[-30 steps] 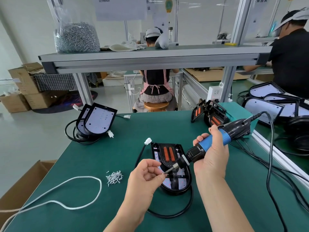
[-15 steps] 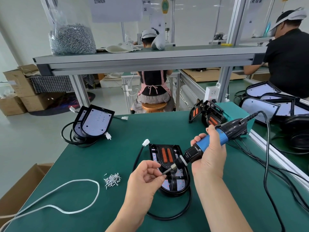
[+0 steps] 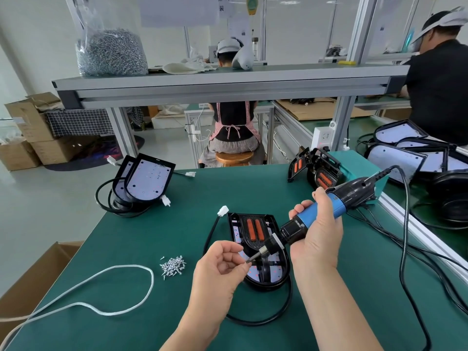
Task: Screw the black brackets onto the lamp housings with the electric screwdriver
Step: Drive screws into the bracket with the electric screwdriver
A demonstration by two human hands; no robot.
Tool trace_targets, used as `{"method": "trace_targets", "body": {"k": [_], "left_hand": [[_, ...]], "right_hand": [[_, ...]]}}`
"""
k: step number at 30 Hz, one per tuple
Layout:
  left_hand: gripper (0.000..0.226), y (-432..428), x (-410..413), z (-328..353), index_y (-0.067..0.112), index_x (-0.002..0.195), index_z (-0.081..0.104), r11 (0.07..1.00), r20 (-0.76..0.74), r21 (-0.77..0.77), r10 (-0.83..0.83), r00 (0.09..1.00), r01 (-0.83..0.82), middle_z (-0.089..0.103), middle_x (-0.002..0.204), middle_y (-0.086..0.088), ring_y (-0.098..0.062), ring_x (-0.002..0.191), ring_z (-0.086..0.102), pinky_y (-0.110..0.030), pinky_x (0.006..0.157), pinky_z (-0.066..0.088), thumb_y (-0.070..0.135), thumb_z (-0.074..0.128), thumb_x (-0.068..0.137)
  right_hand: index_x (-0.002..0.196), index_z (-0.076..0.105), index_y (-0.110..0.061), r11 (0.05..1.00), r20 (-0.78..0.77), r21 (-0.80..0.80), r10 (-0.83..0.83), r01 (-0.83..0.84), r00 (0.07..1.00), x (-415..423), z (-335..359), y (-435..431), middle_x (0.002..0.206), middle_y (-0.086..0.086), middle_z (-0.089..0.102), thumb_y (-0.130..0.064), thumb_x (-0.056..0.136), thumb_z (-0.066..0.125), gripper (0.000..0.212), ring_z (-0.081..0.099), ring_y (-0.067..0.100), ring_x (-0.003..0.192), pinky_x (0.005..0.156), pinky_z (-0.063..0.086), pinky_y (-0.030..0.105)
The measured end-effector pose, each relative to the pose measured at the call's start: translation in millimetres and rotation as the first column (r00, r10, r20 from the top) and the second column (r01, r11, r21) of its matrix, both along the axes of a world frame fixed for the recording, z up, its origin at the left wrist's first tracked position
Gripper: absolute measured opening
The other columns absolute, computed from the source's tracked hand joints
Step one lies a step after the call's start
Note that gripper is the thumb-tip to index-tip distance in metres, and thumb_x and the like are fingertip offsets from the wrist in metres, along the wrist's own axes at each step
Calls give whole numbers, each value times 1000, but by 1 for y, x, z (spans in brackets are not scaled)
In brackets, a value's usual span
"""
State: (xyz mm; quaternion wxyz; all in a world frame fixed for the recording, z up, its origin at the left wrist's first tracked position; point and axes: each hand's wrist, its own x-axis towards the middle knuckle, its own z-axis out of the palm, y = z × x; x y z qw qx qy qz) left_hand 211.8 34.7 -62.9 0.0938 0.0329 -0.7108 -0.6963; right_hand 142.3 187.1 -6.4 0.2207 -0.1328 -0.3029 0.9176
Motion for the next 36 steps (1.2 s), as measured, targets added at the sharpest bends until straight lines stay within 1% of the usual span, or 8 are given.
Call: {"method": "trace_targets", "body": {"k": [7, 15, 19, 23, 25, 28, 31, 36], "left_hand": [[43, 9, 8, -4, 35, 90, 67, 920, -258, -353, 79, 963, -170, 68, 88, 13, -11, 85, 67, -16, 78, 52, -6, 74, 81], [43, 14, 4, -6, 35, 94, 65, 883, -343, -423, 54, 938, -206, 64, 96, 20, -8, 93, 66, -17, 82, 51, -5, 75, 80], [34, 3, -6, -2, 36, 107, 61, 867, -420, -434, 47, 906, -246, 59, 111, 17, -5, 108, 58, -10, 88, 43, 15, 70, 82], [9, -12, -51, -1, 27, 99, 60, 947, 138, -263, 226, 964, -184, 65, 103, 5, -10, 86, 65, -35, 81, 57, 32, 62, 92], [31, -14, -74, -6, 15, 93, 60, 959, 342, -272, 180, 922, -86, 69, 88, -3, -18, 68, 65, -34, 65, 58, 46, 61, 91], [53, -9, -90, -12, 10, 76, 53, 966, 388, -259, 85, 918, 20, 55, 67, -1, -19, 55, 52, -25, 52, 46, 63, 62, 82], [66, -6, -93, -20, 1, 80, 57, 958, 371, -282, 62, 926, 49, 57, 72, -5, -19, 64, 51, -31, 62, 40, 65, 65, 66], [45, -8, -94, -22, 14, 73, 51, 973, 381, -217, 17, 924, 71, 56, 66, -3, -20, 59, 49, -28, 57, 37, 55, 70, 68]], "right_hand": [[95, 58, -15, 997, 33, 32, -69, 67, 997, -1, 0, -2, 63, -1, 58, -20, 92, 72, 15, 55, 14, 53, 53, 50, 26], [95, 58, -16, 998, 46, 25, -66, 65, 997, -10, -5, 2, 63, -1, 58, -19, 91, 73, 16, 56, 14, 53, 53, 50, 26], [97, 59, -15, 996, 14, 57, -74, 73, 997, -20, 0, 7, 64, -1, 58, -20, 91, 73, 16, 55, 14, 54, 53, 50, 27], [95, 58, -15, 989, -38, 124, -75, 80, 996, -31, 8, 7, 64, 0, 56, -18, 91, 72, 15, 53, 16, 53, 52, 48, 28], [93, 58, -15, 982, -72, 178, -53, 65, 996, -35, 10, 2, 62, -1, 56, -16, 92, 71, 13, 53, 16, 51, 51, 48, 29], [90, 58, -15, 960, -103, 281, 15, 14, 995, -37, 7, -10, 63, 0, 56, -15, 93, 71, 13, 53, 18, 52, 51, 49, 29], [90, 58, -13, 936, -106, 350, 70, -29, 992, -38, 1, -19, 65, 4, 56, -14, 92, 72, 14, 51, 20, 53, 52, 49, 30], [89, 58, -13, 923, -118, 378, 118, -65, 986, -37, -2, -27, 65, 4, 55, -17, 89, 72, 14, 51, 20, 50, 52, 48, 29]]}}
